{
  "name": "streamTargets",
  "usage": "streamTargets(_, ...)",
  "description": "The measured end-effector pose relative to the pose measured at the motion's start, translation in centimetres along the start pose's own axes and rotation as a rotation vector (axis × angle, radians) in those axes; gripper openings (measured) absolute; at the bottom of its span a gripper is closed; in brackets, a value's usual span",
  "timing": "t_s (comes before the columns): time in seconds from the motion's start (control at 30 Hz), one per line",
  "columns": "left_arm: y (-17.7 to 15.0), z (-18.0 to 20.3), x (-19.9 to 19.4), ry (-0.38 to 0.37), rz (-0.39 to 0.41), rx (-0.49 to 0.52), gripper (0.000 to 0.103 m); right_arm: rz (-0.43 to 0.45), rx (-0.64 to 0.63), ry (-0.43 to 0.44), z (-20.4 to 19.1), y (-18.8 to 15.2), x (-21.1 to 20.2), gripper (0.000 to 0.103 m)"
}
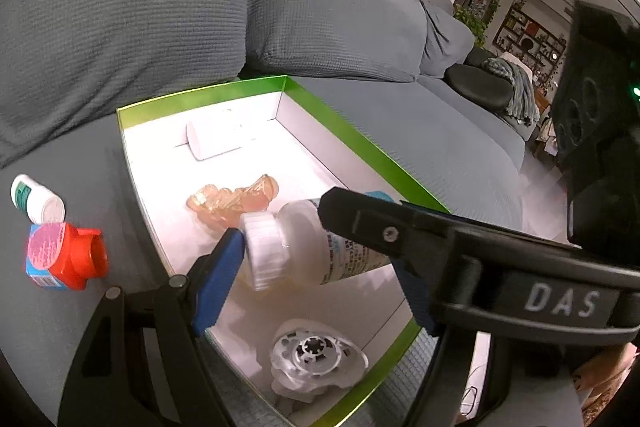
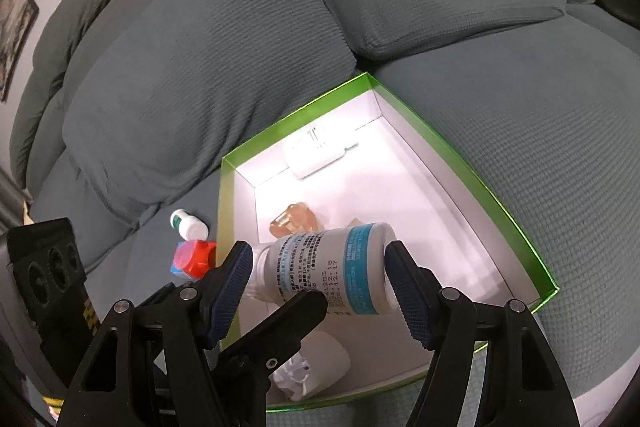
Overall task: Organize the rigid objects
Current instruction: 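Lift the pill bottle with the right gripper and lower it over the box, then open the right gripper to drop the blue-banded pill bottle into the box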
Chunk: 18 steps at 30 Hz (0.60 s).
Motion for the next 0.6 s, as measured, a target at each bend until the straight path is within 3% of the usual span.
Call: streamTargets(0.6, 0.2, 1.2, -0.7, -0.051, 0.003, -0.002, 0.075, 0.045, 0.109, 0.006, 2.3, 0.8, -1.5, 0.072)
Point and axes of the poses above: each gripper's, at about its wrist camera, not at the fingertips, and x roughly the way its jaws point, z to its right, y to its top, the point moved 8 cm from there along x, roughly the way its jaws point, and after that the axes turned 2 degrees about -y, right-handed, at the moved point
